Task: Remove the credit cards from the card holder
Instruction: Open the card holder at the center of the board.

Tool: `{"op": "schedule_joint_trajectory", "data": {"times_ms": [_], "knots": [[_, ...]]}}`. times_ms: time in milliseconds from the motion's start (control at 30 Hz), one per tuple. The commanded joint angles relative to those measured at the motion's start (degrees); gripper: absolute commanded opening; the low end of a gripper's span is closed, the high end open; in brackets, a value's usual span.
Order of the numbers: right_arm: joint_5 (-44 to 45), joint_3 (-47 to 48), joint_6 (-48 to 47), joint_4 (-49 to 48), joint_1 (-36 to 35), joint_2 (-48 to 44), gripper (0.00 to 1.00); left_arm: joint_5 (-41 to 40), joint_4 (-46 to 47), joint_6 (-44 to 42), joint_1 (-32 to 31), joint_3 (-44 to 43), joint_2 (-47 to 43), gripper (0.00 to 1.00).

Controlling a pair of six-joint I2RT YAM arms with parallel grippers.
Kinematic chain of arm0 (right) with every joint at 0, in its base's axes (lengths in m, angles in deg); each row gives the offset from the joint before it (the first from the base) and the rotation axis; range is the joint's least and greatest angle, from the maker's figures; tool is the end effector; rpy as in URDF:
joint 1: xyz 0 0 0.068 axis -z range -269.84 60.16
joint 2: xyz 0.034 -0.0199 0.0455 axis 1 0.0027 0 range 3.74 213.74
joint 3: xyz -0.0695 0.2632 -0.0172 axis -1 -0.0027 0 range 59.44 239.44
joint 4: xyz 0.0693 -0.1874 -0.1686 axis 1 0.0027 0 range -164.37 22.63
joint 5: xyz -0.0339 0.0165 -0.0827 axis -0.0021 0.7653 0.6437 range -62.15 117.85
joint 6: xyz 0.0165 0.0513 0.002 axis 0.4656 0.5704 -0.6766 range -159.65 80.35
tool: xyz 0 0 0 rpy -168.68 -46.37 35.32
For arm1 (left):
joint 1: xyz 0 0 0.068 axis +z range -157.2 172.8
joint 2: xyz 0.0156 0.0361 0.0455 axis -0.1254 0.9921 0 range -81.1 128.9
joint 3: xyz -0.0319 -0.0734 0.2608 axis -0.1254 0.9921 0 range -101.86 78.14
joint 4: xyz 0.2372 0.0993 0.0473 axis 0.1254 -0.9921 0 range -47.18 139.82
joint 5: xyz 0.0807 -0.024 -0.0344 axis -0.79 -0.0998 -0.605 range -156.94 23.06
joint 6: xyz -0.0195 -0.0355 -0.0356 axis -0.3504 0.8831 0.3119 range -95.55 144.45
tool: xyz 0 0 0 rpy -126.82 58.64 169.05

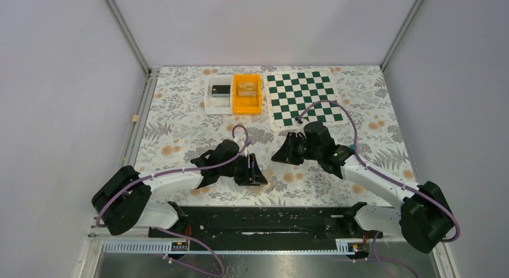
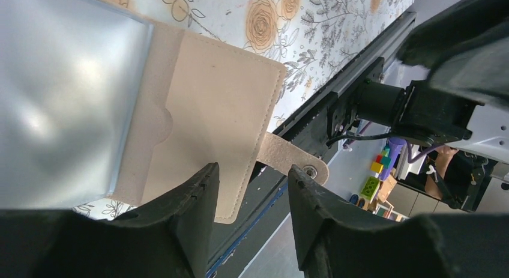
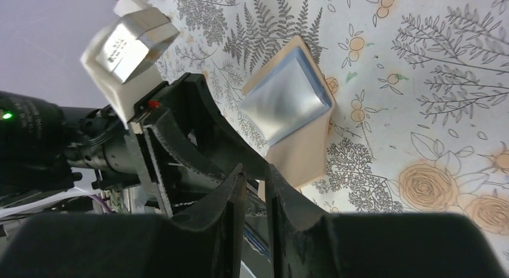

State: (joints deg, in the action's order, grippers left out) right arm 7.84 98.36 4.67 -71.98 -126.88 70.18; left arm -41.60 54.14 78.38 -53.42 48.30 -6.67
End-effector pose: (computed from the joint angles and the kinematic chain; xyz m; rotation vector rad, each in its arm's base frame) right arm 0.1942 0.1619 0.2419 -0.0879 2.3007 1.1698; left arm 0.1597 -0.1888 0.1699 0.0954 2.6128 -1.2996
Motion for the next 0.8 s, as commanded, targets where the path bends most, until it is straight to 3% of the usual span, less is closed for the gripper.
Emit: {"op": "schedule_joint_trajectory", "data": {"times_ms": [0,133,267,500,767], "knots": [[-3.65,-1.73,4.42,-7.81,-1.71,5.0,0.24,-3.26,3.4,0.1,-0.24,-0.16,0.29,0.46],[-4.5,-2.04,7.11,-11.68,-5.15,10.5,0.24,-5.68,0.39,-0.78,-0.2,-0.66,-1.72,0.46],[-3.21,-2.89,7.51,-11.58,-6.05,15.54,0.23,-10.74,-8.24,-1.81,0.7,-2.78,-6.88,0.48],[0.68,-5.32,3.66,-6.17,-6.09,18.75,0.23,-16.22,-23.31,-4.97,7.35,-6.52,-14.24,0.52],[4.53,-5.21,0.51,-4.16,-6.05,19.72,0.24,-12.5,-25.24,-7.59,11.95,-7.15,-9.84,0.52]]}}
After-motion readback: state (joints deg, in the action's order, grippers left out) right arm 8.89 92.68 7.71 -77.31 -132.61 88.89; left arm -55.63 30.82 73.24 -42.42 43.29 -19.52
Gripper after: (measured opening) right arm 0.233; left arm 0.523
